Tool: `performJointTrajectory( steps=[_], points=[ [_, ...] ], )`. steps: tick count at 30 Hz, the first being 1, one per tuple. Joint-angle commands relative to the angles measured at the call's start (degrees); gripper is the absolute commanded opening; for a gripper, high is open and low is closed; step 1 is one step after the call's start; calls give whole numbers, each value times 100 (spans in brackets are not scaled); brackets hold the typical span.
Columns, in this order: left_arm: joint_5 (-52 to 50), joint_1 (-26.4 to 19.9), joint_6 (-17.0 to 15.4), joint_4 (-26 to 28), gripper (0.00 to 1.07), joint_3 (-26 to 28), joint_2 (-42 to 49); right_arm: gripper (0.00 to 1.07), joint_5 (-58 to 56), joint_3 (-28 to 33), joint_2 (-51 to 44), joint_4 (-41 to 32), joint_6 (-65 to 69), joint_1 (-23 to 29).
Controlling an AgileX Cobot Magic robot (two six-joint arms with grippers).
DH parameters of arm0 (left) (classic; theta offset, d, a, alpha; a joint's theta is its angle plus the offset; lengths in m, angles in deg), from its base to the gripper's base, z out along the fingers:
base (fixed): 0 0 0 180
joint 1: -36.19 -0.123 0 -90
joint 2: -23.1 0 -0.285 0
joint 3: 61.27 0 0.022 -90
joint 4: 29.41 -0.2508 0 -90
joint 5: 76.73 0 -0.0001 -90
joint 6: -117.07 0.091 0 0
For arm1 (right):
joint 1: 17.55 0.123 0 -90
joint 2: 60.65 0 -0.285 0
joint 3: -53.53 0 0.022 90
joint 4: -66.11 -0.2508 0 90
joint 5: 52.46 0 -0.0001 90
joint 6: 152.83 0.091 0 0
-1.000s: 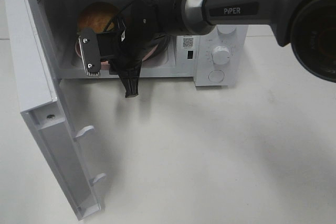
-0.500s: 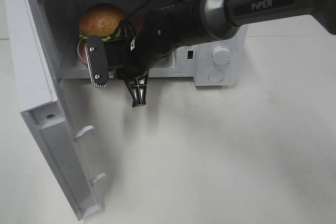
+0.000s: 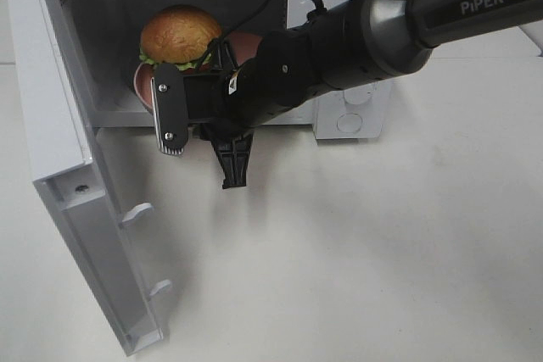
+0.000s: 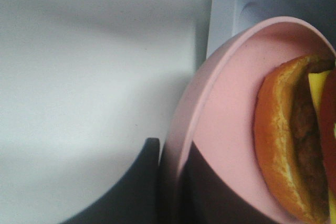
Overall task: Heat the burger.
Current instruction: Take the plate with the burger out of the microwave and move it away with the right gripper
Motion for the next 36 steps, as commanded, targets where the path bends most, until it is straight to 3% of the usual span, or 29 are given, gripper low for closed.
performJointTrajectory(
  steps=[1, 36],
  points=[
    [-23, 0, -40, -6, 100, -17, 29, 0, 596, 189, -338, 34, -57, 57],
    [-23, 0, -40, -6, 100, -17, 29, 0, 1570, 3925, -3111, -183, -34, 189]
  ],
)
